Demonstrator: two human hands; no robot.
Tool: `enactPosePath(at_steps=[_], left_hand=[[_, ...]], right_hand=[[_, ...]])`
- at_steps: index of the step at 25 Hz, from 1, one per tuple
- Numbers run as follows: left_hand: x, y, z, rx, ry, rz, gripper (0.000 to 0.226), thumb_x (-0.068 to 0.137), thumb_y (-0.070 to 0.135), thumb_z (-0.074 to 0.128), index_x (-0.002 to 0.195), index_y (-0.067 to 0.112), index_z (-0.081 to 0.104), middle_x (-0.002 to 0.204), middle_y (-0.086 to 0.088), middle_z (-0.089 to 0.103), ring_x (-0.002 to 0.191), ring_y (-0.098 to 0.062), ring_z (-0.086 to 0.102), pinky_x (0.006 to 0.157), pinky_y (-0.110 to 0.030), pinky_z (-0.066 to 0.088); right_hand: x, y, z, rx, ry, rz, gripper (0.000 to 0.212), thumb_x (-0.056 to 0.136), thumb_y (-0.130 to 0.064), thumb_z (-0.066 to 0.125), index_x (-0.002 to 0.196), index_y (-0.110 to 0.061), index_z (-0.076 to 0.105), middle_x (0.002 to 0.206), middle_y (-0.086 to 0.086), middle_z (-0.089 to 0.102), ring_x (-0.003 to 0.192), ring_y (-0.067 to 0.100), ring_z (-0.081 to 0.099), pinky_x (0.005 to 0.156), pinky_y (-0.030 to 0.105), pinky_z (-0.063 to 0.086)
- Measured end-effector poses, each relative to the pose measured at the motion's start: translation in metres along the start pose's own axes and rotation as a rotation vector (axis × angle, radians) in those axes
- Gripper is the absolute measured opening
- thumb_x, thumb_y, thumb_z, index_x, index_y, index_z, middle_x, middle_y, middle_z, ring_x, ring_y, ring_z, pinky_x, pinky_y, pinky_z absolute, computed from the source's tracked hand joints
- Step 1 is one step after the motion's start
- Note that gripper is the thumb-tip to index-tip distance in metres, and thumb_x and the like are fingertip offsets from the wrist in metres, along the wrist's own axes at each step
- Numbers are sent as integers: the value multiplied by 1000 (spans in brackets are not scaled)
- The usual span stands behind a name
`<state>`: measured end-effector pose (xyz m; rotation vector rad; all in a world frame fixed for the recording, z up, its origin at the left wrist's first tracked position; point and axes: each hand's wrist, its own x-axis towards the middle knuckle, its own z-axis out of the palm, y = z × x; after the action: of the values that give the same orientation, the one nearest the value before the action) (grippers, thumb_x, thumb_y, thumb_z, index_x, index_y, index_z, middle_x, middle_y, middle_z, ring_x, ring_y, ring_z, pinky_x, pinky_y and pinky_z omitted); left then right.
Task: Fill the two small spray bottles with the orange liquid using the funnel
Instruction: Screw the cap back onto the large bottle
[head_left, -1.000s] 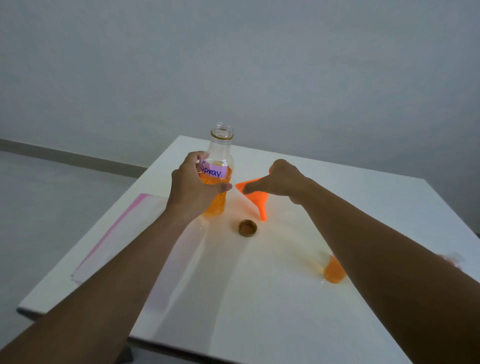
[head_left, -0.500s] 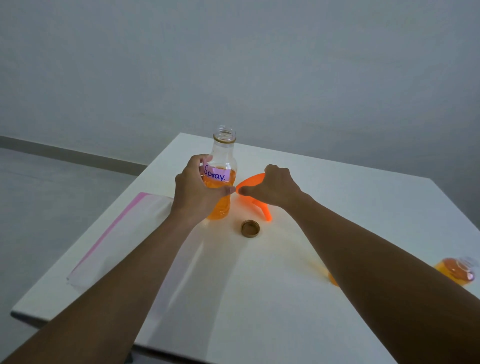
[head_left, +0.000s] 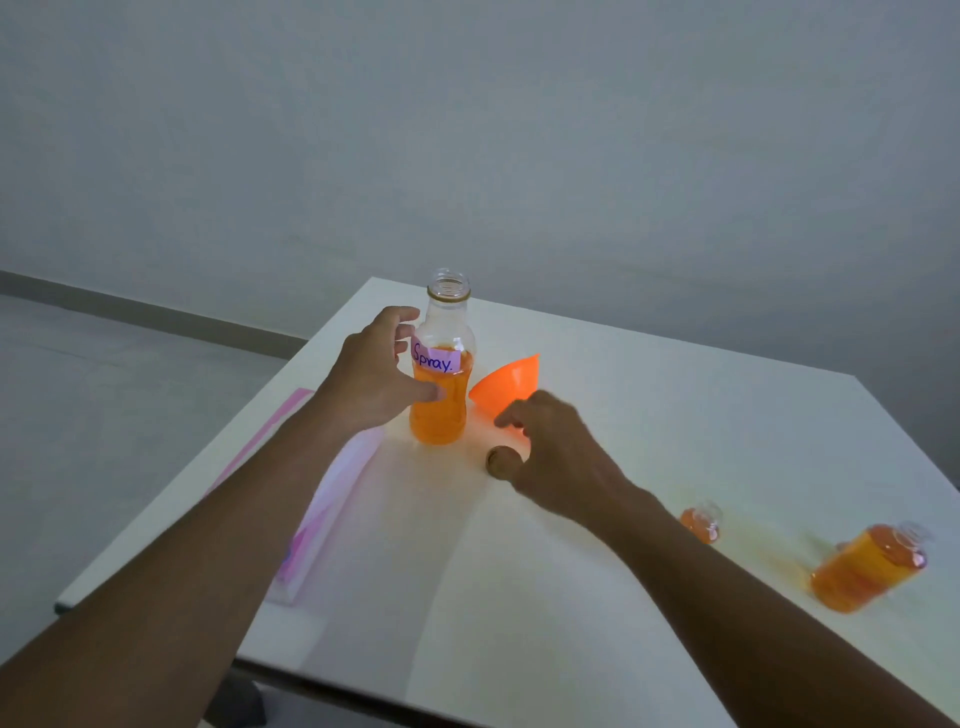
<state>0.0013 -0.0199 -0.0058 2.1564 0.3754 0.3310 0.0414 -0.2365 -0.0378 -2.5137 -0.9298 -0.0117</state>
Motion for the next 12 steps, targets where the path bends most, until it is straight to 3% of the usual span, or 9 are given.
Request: enactPosePath(at_steps=[2, 5, 8, 10, 12], left_hand=[[5, -5, -11, 57, -88, 25, 98, 61, 18, 93, 144, 23, 41, 144, -4, 52, 127, -23, 53, 106, -46, 45], [6, -18, -14, 42, -211, 28, 99, 56, 26, 96, 140, 27, 45, 136, 0, 59, 124, -19, 55, 107, -45, 45], [10, -34, -7, -47, -252, 49, 98, 47, 40, 96, 134, 33, 50, 124, 9, 67, 118, -13, 61, 104, -45, 48], [13, -41, -4, -105, -248, 68, 85, 52, 35, 96, 127, 31, 57, 117, 11, 70, 111, -8, 65, 100, -43, 51], [15, -45, -1, -167, -236, 67, 73, 58, 25, 95, 122, 26, 60, 113, 9, 72, 105, -6, 67, 96, -40, 54]], right_hand=[[-3, -2, 14, -84, -82, 17, 44, 96, -28, 61, 139, -18, 56, 130, 4, 57, 118, 23, 55, 98, 31, 48], [-5, -6, 26, -157, -81, -55, 45, 102, -28, 55, 146, -18, 51, 131, 7, 57, 115, 25, 56, 97, 36, 50], [-5, -5, 25, -100, -90, -73, 39, 103, -17, 53, 142, -21, 57, 122, 5, 59, 107, 19, 55, 89, 23, 45], [-1, -11, 7, 18, 7, -63, 34, 104, -20, 53, 134, -29, 63, 106, -2, 61, 98, 15, 57, 83, 19, 42], [14, -25, -21, 227, 197, -63, 24, 103, -26, 54, 120, -36, 69, 88, -9, 61, 87, 13, 61, 82, 27, 49]])
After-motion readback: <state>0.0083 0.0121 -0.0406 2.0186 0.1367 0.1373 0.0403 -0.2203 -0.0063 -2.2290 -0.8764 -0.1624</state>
